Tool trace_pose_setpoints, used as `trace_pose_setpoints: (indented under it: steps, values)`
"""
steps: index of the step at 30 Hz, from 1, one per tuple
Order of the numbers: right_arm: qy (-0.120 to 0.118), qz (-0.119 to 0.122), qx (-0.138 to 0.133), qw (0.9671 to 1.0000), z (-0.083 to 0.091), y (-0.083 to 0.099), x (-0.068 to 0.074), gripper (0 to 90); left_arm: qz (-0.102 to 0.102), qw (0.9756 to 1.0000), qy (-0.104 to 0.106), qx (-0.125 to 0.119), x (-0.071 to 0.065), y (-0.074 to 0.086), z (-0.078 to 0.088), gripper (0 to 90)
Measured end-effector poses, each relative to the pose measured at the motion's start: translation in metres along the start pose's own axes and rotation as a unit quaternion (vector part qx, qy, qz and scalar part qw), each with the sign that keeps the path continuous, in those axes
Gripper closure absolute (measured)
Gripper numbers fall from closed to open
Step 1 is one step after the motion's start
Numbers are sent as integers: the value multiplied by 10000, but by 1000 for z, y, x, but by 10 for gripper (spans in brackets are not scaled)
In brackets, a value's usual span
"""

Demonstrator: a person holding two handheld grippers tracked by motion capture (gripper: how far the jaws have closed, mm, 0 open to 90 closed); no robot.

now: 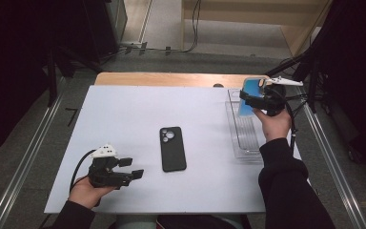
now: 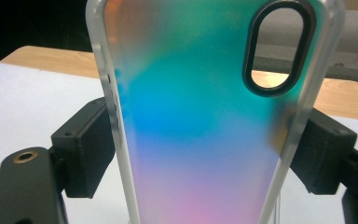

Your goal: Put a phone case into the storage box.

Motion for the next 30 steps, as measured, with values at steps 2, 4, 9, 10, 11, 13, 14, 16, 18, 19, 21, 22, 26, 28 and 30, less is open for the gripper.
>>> trace_pose_setpoints:
  steps: [2,4,9,10,11,13,14,16,18,19,21,22,26,28,30]
  values:
    - [33,-31,-16,10000,-8,0,-2,159,-20,10000,9,34,0,0,0,304]
    - [64,-60,120,9999,-22,0,-5,159,-23,10000,0,35,0,0,-1,304]
    - [106,-163,179,9997,-37,3,-9,160,-31,10000,9,0,0,0,-1,304]
    - [105,-200,176,9996,-39,3,-9,159,-29,10000,11,-12,0,-1,-2,304]
    - [111,-237,171,9995,-42,3,-10,159,-31,10000,18,9,0,-1,-2,304]
    - [160,-286,171,9993,-48,1,-11,159,-35,10000,17,-7,1,-2,-2,304]
    - [207,-301,160,9992,-51,1,-12,159,-66,10000,15,5,1,-3,-2,304]
    - [294,-288,174,9990,-57,0,-12,159,-113,9999,-38,39,1,-3,-1,304]
    - [376,-260,158,9988,-62,-1,-12,159,-103,9999,-38,14,0,-3,0,304]
    - [430,-208,193,9987,-67,-1,-12,159,-126,9999,-32,28,0,-3,0,304]
    - [492,-169,295,9982,-72,-1,-12,158,-125,9999,-27,29,-1,-2,-1,304]
    - [515,-178,269,9982,-75,-2,-12,158,-149,9999,-32,46,-1,-2,-2,304]
    - [717,-200,206,9970,-80,-7,-14,157,-194,9996,-129,139,-2,-2,-2,304]
    - [706,-303,207,9968,-83,-9,-17,156,-187,9997,-110,128,-2,-1,-2,304]
    - [666,-391,294,9966,-86,-9,-19,155,-200,9997,-94,136,-2,-1,-2,304]
Point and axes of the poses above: each handheld gripper's, and its own axes: z roughly backward along the jaws, y roughly out of its underside, x roughly to its left, the point moved 3 cm from there along -z, roughly forward along the jaws, and after that the axes turned 12 degrees about -z, right-handed, at the moved point
